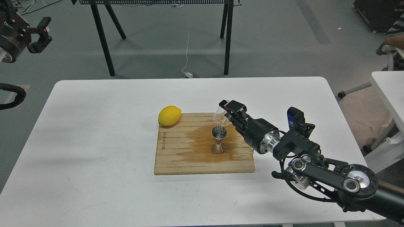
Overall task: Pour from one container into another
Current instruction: 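Tilt the glass cup with the right gripper to pour into the jigger, then bring the glass cup back and set it down near the right arm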
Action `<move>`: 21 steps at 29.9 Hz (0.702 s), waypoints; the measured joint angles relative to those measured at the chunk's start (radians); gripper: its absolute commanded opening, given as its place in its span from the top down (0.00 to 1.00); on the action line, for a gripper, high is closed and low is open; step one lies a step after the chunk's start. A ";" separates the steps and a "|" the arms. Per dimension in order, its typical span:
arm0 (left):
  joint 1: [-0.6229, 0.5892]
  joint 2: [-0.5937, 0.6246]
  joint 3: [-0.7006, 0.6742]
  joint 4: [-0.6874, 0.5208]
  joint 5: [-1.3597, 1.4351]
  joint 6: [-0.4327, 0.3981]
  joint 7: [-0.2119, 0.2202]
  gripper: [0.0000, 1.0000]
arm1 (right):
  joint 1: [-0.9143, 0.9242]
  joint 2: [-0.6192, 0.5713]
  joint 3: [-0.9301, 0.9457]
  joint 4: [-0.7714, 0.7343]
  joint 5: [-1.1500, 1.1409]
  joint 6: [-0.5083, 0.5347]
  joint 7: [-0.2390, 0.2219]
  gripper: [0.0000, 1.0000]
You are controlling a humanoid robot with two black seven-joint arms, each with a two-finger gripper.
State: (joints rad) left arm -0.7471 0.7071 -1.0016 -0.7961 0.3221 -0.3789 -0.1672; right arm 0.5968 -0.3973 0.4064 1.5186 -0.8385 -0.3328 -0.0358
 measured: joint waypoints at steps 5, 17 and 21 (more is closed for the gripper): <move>0.000 0.000 0.000 0.000 0.000 0.000 -0.001 0.01 | 0.004 -0.004 0.000 0.000 -0.001 0.001 0.001 0.76; 0.000 0.000 -0.002 0.000 0.000 0.001 -0.002 0.01 | 0.024 -0.005 -0.024 0.000 0.004 0.002 0.003 0.76; 0.000 0.000 -0.002 0.000 0.000 0.001 -0.002 0.01 | 0.022 -0.004 -0.015 0.003 0.023 0.002 0.003 0.75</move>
State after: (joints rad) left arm -0.7471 0.7069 -1.0033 -0.7962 0.3221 -0.3782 -0.1687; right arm 0.6188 -0.4016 0.3912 1.5214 -0.8160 -0.3312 -0.0332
